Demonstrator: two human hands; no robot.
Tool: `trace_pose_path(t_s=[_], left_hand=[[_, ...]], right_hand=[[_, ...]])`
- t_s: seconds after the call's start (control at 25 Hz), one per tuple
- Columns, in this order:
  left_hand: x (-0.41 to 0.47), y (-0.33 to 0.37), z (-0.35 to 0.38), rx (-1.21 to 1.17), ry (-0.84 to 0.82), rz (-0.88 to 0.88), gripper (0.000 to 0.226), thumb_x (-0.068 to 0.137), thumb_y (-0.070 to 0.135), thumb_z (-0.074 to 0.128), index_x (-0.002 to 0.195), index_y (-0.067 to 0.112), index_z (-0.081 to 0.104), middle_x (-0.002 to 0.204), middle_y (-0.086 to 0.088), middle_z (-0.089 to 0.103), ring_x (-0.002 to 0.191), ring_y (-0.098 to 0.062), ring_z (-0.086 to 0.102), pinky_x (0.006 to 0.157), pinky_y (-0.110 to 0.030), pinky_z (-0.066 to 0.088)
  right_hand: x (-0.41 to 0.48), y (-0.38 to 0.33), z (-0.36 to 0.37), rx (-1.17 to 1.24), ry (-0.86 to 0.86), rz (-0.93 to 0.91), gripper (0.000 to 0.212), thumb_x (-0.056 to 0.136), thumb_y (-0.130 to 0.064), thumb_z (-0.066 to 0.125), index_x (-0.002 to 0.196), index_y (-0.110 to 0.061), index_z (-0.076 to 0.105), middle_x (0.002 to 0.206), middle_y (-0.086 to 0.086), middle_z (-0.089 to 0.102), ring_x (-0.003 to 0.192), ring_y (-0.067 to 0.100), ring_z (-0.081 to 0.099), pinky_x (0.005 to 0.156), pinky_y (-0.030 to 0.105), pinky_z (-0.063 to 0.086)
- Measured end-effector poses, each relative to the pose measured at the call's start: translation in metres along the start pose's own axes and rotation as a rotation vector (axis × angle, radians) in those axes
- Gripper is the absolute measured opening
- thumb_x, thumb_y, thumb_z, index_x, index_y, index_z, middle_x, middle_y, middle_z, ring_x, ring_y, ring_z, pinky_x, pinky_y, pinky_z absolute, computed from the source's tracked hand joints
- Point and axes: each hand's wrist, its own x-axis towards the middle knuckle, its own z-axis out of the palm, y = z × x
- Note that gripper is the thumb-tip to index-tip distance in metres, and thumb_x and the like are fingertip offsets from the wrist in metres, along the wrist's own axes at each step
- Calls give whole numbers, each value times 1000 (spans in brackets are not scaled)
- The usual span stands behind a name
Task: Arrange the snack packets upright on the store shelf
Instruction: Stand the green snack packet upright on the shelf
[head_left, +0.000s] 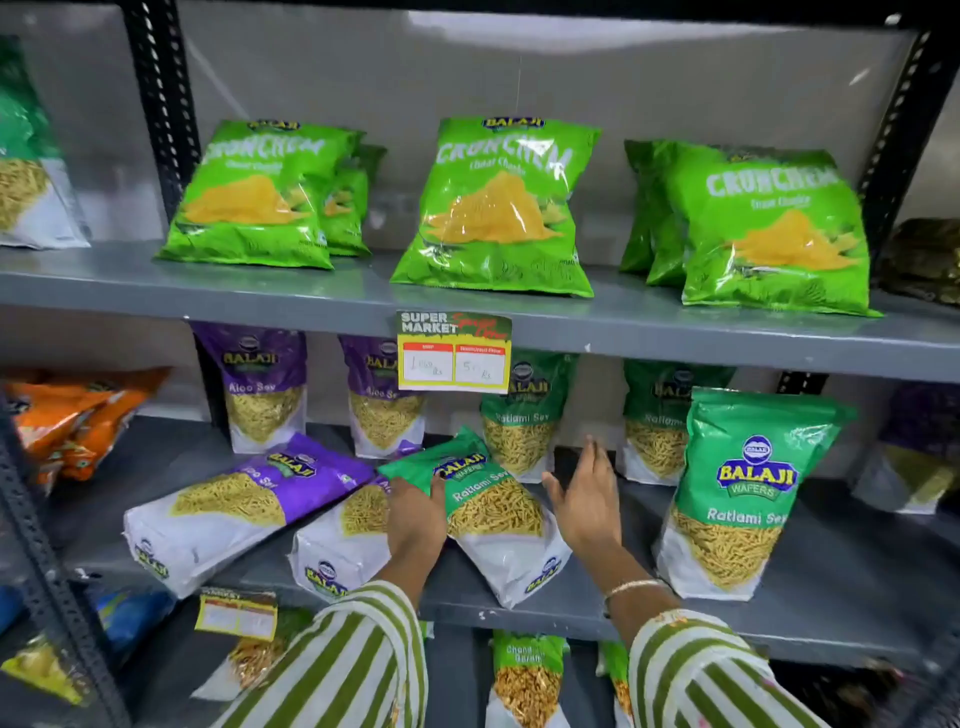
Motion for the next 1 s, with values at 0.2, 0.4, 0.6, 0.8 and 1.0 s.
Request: trace_pose_path(t_s=[0.2, 0.4, 0.6, 0.8, 1.0], left_hand=[[17, -17, 37, -389, -610, -477, 54, 83, 44, 58, 118, 3, 50, 104, -17, 59, 92, -35, 61, 92, -49, 49], [20, -28, 45, -506, -779, -499, 15, 86, 20, 61, 79, 9, 55, 80, -12, 58, 71, -29, 57, 90, -54, 42], [22, -51, 26, -457, -803, -493, 9, 83, 5, 63, 79, 3, 55, 78, -11, 58, 68, -22, 53, 80, -50, 52], [7, -44, -6, -413, -710, -333, 24, 76, -4, 69, 95, 4, 56, 87, -8, 61, 93, -26, 58, 78, -39, 55], [1, -32, -22, -459, -655, -215, 39, 74, -12, 66, 110, -1, 56, 98, -12, 65, 102, -28, 56, 102, -49, 44]], right_hand=[[33, 13, 33, 383, -616, 287, 64, 81, -59, 51, 122, -10, 52, 133, 6, 44, 113, 27, 54, 81, 23, 39], [36, 20, 36, 429, -832, 312, 84, 70, -43, 74, 132, 2, 41, 134, 8, 48, 120, 28, 52, 91, 31, 45], [15, 17, 41, 518, -1001, 432, 74, 63, -29, 82, 122, 5, 54, 129, 20, 59, 121, 32, 55, 108, 47, 41], [-21, -8, 16, 601, -898, 404, 63, 70, -9, 77, 124, 3, 47, 127, 15, 59, 120, 31, 56, 105, 41, 44], [-30, -18, 2, 636, -701, 260, 63, 60, -5, 83, 114, -4, 51, 128, 17, 58, 118, 31, 56, 104, 45, 45]])
